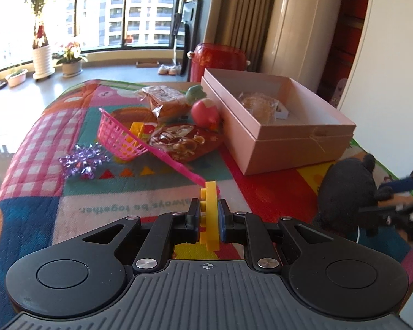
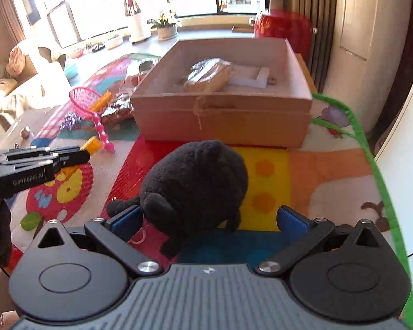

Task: Organize objects
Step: 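Carry the plush toy toward the box with the right tool while the left tool carries the yellow block there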

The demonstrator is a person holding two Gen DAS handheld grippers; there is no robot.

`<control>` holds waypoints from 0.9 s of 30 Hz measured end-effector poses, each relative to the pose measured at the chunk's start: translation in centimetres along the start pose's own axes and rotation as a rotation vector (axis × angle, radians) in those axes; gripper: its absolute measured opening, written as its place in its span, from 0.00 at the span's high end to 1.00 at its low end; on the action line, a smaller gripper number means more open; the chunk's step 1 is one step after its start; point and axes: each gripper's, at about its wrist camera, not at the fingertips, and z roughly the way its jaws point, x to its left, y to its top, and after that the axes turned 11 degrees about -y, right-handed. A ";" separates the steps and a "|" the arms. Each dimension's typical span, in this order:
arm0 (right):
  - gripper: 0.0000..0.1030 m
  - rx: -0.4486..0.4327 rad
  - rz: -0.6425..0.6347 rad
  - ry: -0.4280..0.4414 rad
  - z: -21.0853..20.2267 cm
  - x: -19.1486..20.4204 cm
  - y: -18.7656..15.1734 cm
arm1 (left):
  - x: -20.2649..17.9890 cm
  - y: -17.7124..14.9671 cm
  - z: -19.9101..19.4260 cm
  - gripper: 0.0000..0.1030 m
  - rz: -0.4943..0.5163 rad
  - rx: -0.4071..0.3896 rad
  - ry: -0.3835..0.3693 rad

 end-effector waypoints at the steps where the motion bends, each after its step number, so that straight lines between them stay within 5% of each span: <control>1: 0.00 -0.010 0.006 -0.001 -0.1 -0.1 0.1 | -0.1 -0.1 -0.1 0.85 0.006 0.005 0.000; 9: 0.01 -0.008 0.102 0.027 2.0 0.5 1.4 | -0.7 -1.2 -0.7 0.85 0.033 0.037 -0.008; 11: 0.20 -0.002 0.089 0.024 2.2 1.2 1.4 | -0.9 -1.4 -0.9 0.85 0.043 0.044 -0.010; 17: 0.22 -0.032 0.059 0.028 -0.3 1.2 1.2 | -1.9 -1.3 -1.9 0.85 0.073 0.046 -0.036; 22: 0.22 -0.085 0.085 0.040 -3.3 -0.7 1.0 | -3.1 2.2 -2.2 0.85 0.096 -0.008 -0.097; 27: 0.22 -0.150 0.098 0.020 -5.3 -1.8 1.2 | -6.0 9.1 -0.9 0.85 0.222 -0.155 -0.135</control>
